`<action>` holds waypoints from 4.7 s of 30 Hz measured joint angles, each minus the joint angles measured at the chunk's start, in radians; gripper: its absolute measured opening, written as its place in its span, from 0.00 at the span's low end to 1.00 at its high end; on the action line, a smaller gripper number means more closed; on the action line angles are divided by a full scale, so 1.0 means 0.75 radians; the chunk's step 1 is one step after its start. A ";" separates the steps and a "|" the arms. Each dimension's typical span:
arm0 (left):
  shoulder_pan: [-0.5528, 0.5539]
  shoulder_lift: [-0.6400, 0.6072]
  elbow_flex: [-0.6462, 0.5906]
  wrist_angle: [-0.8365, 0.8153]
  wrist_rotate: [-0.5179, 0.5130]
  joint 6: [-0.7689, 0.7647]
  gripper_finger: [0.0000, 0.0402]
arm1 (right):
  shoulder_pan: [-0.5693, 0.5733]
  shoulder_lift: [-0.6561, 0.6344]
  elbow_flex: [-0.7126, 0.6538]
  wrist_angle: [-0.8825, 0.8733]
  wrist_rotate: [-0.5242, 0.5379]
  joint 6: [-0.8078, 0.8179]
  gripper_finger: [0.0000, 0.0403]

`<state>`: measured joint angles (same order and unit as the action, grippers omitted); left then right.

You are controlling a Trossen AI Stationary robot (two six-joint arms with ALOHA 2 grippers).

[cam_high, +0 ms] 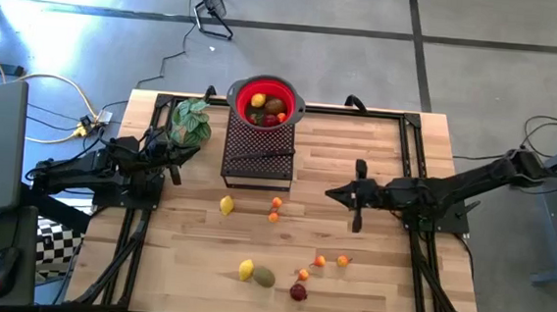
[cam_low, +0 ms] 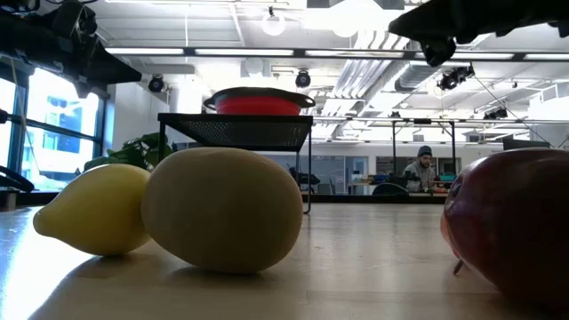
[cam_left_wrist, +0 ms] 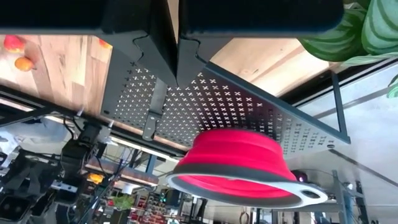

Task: Pick & Place Fruit
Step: Put the top lemon into the red strainer bowl

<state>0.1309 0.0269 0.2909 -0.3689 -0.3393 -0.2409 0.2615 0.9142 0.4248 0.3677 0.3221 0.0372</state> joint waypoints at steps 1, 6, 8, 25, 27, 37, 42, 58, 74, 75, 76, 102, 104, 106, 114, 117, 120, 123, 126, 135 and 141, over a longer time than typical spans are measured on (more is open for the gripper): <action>0.000 0.000 0.000 0.000 0.000 0.000 0.00 | 0.000 -0.030 0.000 -0.044 -0.004 -0.013 0.01; 0.000 0.000 0.000 0.014 -0.003 -0.078 0.00 | 0.001 -0.123 -0.001 -0.187 -0.016 -0.056 0.01; 0.000 0.004 0.000 0.016 -0.003 -0.160 0.00 | 0.000 -0.141 -0.001 -0.203 -0.016 -0.056 0.01; -0.001 0.490 0.000 0.296 0.140 -0.309 0.00 | 0.000 -0.154 -0.001 -0.236 0.045 0.025 0.01; -0.010 0.545 0.000 0.295 0.204 -0.370 0.00 | 0.000 -0.154 -0.001 -0.236 0.073 0.025 0.01; -0.366 0.784 0.182 0.348 0.020 -0.356 0.00 | 0.000 -0.154 -0.001 -0.194 0.142 0.016 0.01; -0.579 0.895 0.365 0.194 -0.242 -0.352 0.00 | 0.000 -0.154 -0.001 -0.195 0.142 0.023 0.01; -0.821 1.259 0.793 -0.420 -0.396 -0.706 0.00 | 0.000 -0.154 0.000 -0.196 0.142 0.017 0.01; -0.821 1.258 0.793 -0.429 -0.305 -0.754 0.00 | -0.056 -0.153 0.000 -0.215 0.141 0.028 0.01; -0.821 1.258 0.793 -0.430 -0.308 -0.744 0.00 | -0.056 -0.153 0.001 -0.220 0.141 0.028 0.01; -0.821 1.258 0.793 -0.430 -0.315 -0.739 0.00 | -0.055 -0.153 0.001 -0.225 0.141 0.027 0.01; -0.821 1.273 0.792 -0.440 -0.338 -1.069 0.72 | -0.056 -0.153 0.001 -0.249 0.140 0.014 0.01; -0.821 1.281 0.792 -0.441 -0.278 -1.038 0.73 | -0.056 -0.153 0.001 -0.249 0.140 0.014 0.01; -0.822 1.284 0.792 -0.440 -0.258 -1.010 0.73 | -0.056 -0.153 0.001 -0.249 0.140 0.014 0.01; -0.821 1.325 0.793 -0.453 -0.256 -1.191 0.73 | -0.056 -0.153 0.001 -0.252 0.140 0.014 0.01; -0.821 1.349 0.792 -0.451 -0.253 -1.189 0.73 | -0.056 -0.153 0.001 -0.252 0.140 0.014 0.01; -0.821 1.373 0.792 -0.484 -0.246 -1.187 0.73 | -0.056 -0.153 0.001 -0.248 0.140 0.014 0.01; -0.821 1.388 0.792 -0.505 -0.241 -1.188 0.73 | -0.056 -0.153 0.001 -0.248 0.140 0.014 0.01; -0.820 1.385 0.792 -0.500 -0.243 -1.191 0.73 | -0.056 -0.153 0.001 -0.249 0.140 0.014 0.01; -0.820 1.386 0.792 -0.500 -0.265 -1.190 0.73 | -0.056 -0.153 0.001 -0.248 0.141 0.006 0.01; -0.820 1.386 0.792 -0.500 -0.269 -1.190 0.73 | -0.056 -0.153 0.001 -0.247 0.141 -0.011 0.01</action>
<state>-0.4843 1.0660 0.8848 -0.7437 -0.5410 -1.1337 0.2195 0.7998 0.4252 0.1822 0.4278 0.0289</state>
